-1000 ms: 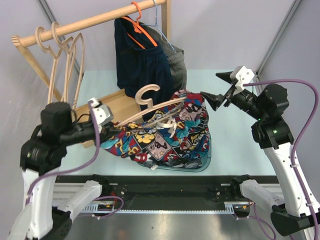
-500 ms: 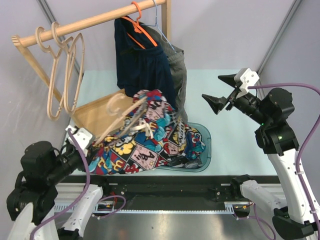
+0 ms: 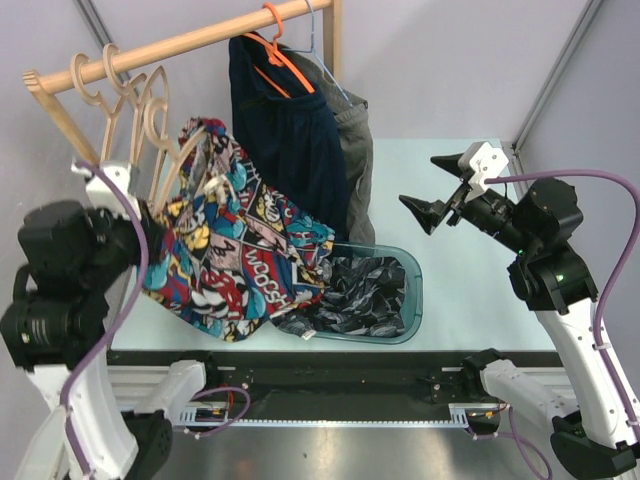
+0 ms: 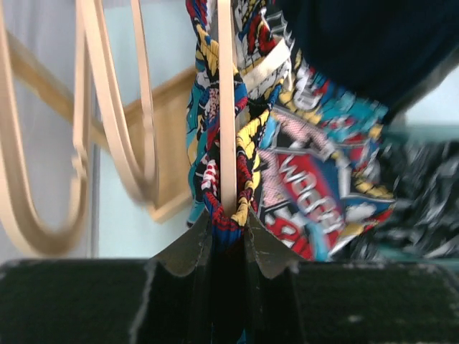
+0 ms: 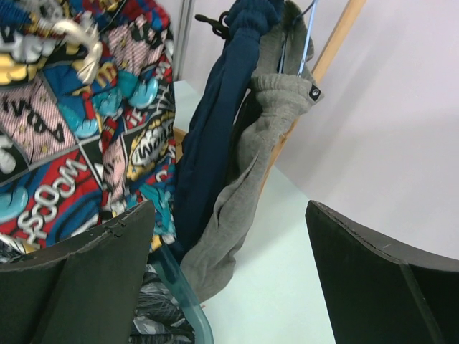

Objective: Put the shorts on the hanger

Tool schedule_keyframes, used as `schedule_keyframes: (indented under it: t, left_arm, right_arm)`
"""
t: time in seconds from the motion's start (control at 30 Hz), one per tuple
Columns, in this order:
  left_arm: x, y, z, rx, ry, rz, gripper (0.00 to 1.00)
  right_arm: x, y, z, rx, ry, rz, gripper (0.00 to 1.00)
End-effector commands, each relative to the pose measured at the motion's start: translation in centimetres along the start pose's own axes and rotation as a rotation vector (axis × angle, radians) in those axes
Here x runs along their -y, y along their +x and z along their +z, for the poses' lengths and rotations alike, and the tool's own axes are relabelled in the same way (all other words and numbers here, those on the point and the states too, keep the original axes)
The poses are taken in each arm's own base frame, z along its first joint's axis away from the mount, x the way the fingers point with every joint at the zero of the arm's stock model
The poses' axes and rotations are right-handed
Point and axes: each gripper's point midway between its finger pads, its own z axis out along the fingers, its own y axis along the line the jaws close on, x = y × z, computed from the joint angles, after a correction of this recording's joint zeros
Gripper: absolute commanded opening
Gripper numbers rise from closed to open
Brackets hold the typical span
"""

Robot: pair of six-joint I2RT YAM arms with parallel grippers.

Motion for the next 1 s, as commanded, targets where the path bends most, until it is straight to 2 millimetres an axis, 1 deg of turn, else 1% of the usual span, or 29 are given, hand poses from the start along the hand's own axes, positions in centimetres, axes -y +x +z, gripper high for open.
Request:
schedule_keyframes:
  t: [0.0,0.03,0.07,0.1,0.17,0.2,0.27,0.3,0.33,0.37,0.4,0.43,0.47,0.5,0.57,0.63,0.7,0.83,0.97]
  left_arm:
    - [0.2,-8.7,0.4,0.235,0.026,-0.111,0.0]
    - [0.3,-9.7,0.7,0.248,0.032,-0.138,0.01]
    - [0.0,-10.4,2.1,0.235,0.034,-0.153,0.0]
    - [0.2,-11.9,1.8,0.278,0.044,-0.156,0.0]
    - [0.3,-13.2,2.6,0.288,0.063,-0.185,0.0]
    - [0.5,-14.3,3.2,0.302,0.078,-0.187,0.0]
    - [0.3,-15.0,4.1,0.306,0.064,-0.187,0.0]
    - [1.1,-15.6,4.8,0.318,0.094,-0.164,0.01]
    - [0.8,-15.9,5.0,0.333,0.066,-0.165,0.0]
    - [1.1,-15.8,5.6,0.33,0.069,-0.159,0.0]
    - [1.8,-16.6,5.8,0.359,0.084,-0.146,0.0]
    - [1.9,-16.7,6.1,0.365,0.073,-0.147,0.0]
    - [1.2,-16.7,6.7,0.362,0.017,-0.154,0.0]
    - [1.6,-16.6,7.7,0.346,0.011,-0.154,0.0]
    - [0.7,-16.4,8.8,0.327,-0.056,-0.183,0.0]
    - [0.5,-16.2,9.7,0.313,-0.088,-0.203,0.0]
    - [0.6,-16.5,10.4,0.323,-0.109,-0.2,0.0]
    - [1.8,-16.6,11.5,0.328,-0.103,-0.17,0.0]
    - [2.7,-15.8,13.0,0.296,-0.123,-0.133,0.0]
  right_arm:
    - [0.6,-1.9,-0.7,0.028,0.035,-0.038,0.91]
    - [0.7,-1.8,-0.6,0.027,0.037,-0.044,0.91]
    - [0.8,-1.8,-0.7,0.024,0.042,-0.046,0.91]
    - [0.9,-1.7,-0.6,0.021,0.046,-0.045,0.91]
    - [1.0,-1.5,-0.5,0.015,0.052,-0.043,0.91]
    - [1.0,-1.3,-0.4,0.01,0.051,-0.039,0.91]
    - [1.0,-1.3,-0.4,0.007,0.057,-0.03,0.91]
    - [1.0,-1.1,-0.2,0.002,0.057,-0.027,0.91]
    - [1.0,-1.2,-0.2,0.003,0.057,-0.027,0.91]
    - [1.1,-1.1,-0.2,-0.002,0.065,-0.024,0.91]
    - [1.1,-1.0,-0.2,-0.005,0.066,-0.024,0.91]
    - [1.1,-0.9,-0.1,-0.009,0.073,-0.021,0.91]
    - [1.1,-0.8,-0.1,-0.011,0.074,-0.02,0.91]
    - [1.0,-0.8,0.0,-0.011,0.071,-0.02,0.91]
    - [1.0,-0.8,0.0,-0.016,0.079,-0.021,0.91]
    - [1.0,-0.8,0.0,-0.018,0.083,-0.02,0.91]
    - [0.9,-0.8,0.0,-0.022,0.087,-0.02,0.91]
    - [0.9,-0.4,0.2,-0.039,0.095,-0.015,0.91]
    - [0.9,-0.3,0.3,-0.043,0.1,-0.012,0.91]
